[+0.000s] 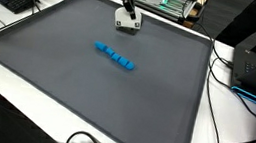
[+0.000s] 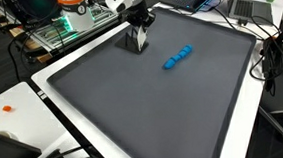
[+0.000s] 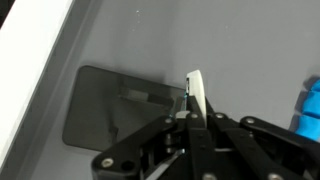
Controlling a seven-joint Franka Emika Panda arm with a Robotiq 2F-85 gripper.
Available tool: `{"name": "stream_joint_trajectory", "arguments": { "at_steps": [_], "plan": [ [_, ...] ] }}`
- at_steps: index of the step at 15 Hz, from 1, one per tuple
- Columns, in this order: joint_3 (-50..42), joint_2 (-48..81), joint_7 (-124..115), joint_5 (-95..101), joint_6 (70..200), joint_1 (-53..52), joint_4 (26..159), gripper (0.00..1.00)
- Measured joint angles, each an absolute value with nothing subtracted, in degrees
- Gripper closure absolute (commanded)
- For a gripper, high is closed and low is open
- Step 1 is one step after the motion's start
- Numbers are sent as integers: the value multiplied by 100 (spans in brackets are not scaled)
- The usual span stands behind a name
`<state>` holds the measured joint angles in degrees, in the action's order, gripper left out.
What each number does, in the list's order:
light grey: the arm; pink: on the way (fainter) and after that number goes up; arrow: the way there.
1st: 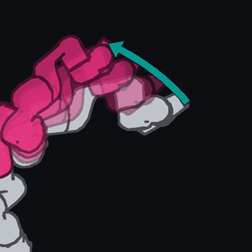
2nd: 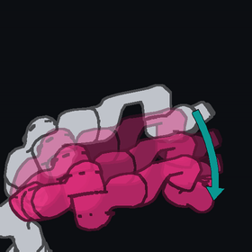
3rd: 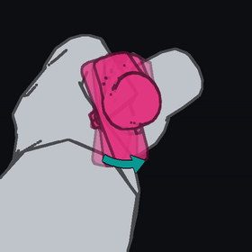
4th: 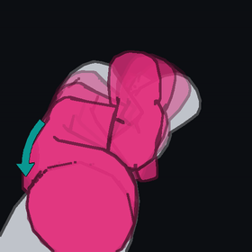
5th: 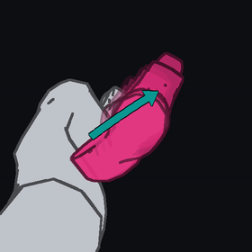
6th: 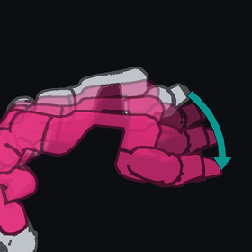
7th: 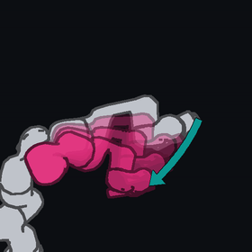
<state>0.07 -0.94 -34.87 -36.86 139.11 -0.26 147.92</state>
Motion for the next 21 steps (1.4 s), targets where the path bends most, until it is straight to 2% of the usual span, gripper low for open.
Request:
{"name": "stream_joint_trajectory", "arguments": {
  "at_steps": [21],
  "plan": [
    [-19,112,-3675,-4126,14272,-25,14842,99]
  ]
}}
